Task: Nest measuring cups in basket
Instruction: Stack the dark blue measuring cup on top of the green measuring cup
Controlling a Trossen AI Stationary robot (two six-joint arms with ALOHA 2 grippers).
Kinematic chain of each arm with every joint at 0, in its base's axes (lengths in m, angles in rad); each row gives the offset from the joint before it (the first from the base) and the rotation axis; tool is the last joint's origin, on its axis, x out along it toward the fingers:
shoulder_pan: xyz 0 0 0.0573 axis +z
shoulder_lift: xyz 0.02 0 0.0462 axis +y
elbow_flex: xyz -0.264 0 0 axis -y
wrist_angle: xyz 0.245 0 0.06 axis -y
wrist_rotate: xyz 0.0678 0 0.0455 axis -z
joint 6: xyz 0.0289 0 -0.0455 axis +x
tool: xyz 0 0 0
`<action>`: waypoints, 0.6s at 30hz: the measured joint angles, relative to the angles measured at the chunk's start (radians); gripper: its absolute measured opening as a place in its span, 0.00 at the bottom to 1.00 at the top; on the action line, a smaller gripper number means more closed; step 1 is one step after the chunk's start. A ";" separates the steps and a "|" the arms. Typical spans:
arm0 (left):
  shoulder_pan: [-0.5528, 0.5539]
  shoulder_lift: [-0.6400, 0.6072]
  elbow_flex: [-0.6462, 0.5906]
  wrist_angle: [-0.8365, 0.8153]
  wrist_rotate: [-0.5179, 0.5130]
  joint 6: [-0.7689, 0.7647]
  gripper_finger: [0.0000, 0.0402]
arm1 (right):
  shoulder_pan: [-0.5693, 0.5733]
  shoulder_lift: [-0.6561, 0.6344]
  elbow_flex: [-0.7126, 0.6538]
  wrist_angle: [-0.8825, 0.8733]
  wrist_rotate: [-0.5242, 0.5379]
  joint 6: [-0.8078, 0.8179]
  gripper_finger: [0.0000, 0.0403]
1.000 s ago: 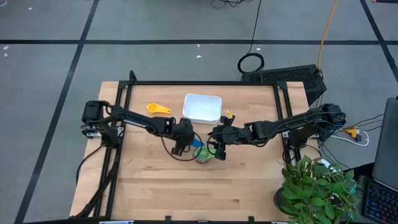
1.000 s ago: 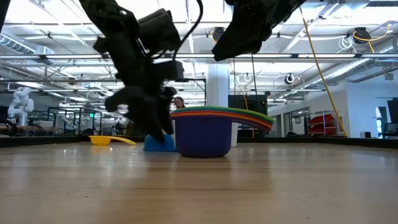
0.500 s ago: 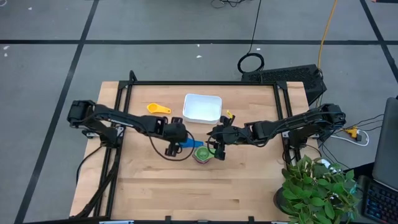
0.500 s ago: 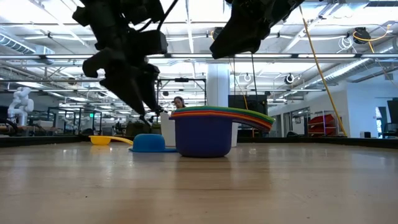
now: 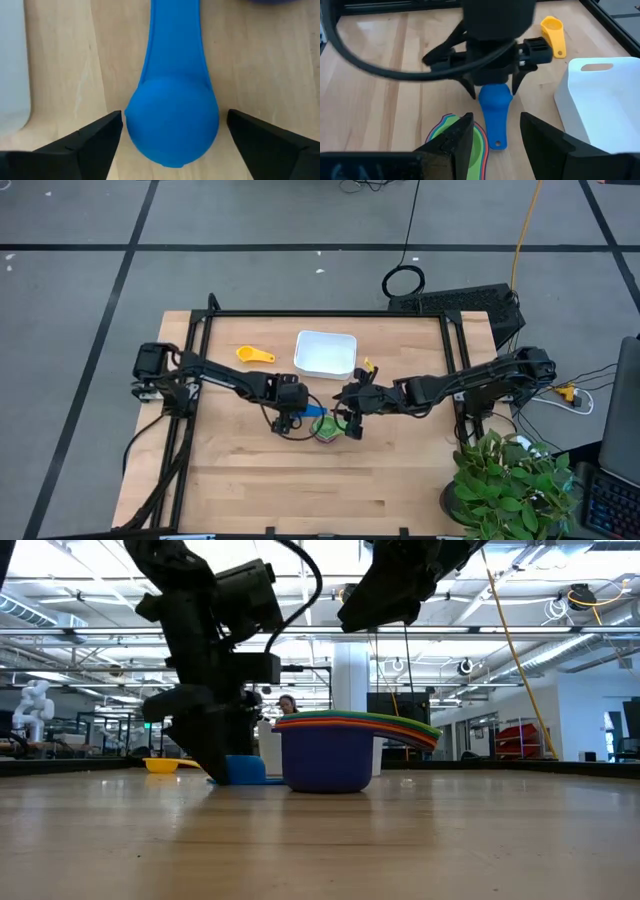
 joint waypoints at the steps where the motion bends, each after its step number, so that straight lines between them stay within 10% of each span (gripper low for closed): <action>1: 0.006 0.004 0.000 0.000 0.008 -0.002 0.88 | 0.003 0.000 0.000 -0.002 0.000 0.000 0.39; 8: 0.034 0.005 0.001 0.016 0.086 -0.008 0.64 | 0.006 0.000 0.000 -0.002 0.000 -0.002 0.39; 18: 0.047 -0.046 0.000 -0.058 0.008 -0.035 0.64 | 0.006 0.000 0.000 -0.003 0.000 -0.009 0.39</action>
